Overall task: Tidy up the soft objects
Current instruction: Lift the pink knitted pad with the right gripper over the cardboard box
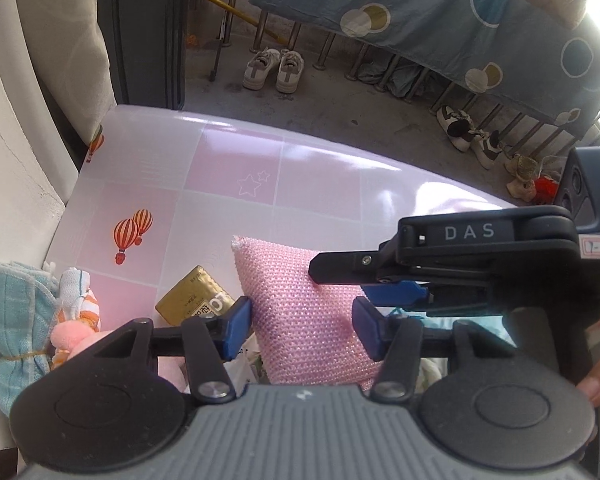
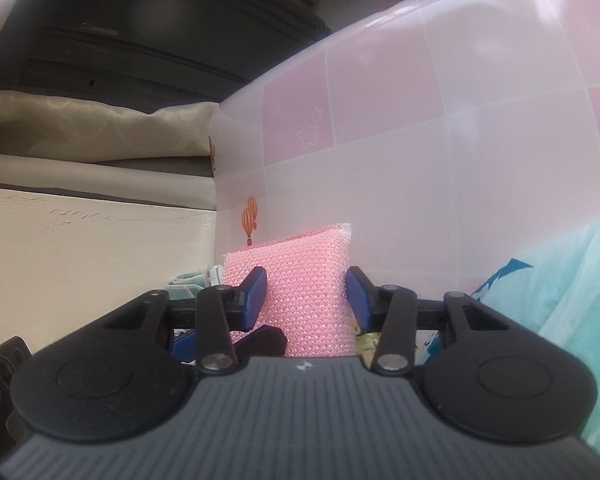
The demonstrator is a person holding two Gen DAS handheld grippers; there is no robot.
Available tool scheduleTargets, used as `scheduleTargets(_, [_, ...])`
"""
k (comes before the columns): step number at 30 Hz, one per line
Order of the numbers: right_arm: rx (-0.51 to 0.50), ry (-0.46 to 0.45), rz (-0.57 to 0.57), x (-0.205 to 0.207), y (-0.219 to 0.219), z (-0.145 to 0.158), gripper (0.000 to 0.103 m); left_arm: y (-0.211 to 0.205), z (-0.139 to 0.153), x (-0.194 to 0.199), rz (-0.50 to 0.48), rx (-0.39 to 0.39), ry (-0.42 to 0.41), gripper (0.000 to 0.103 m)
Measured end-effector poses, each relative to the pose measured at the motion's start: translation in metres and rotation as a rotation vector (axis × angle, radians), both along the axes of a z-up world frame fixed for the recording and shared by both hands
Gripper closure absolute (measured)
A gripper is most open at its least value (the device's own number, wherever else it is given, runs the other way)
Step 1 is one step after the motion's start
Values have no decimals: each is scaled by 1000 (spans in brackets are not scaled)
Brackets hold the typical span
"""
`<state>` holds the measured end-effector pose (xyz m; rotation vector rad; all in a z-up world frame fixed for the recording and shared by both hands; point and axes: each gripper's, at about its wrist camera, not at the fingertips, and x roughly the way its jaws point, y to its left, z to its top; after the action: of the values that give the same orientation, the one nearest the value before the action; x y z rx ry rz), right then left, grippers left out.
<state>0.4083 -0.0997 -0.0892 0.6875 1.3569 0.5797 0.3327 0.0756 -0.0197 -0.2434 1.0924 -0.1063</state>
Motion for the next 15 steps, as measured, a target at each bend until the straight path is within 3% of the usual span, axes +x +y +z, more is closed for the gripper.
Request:
scheduleTargets(8, [65,-87,-83,-47,-67,58,60,-53,60,-37,-85,-35,-91,47])
scheduleTargets(15, [84,-120,-247,-89,-197,75,60,-158,69,-54,-266,-104,-102,47])
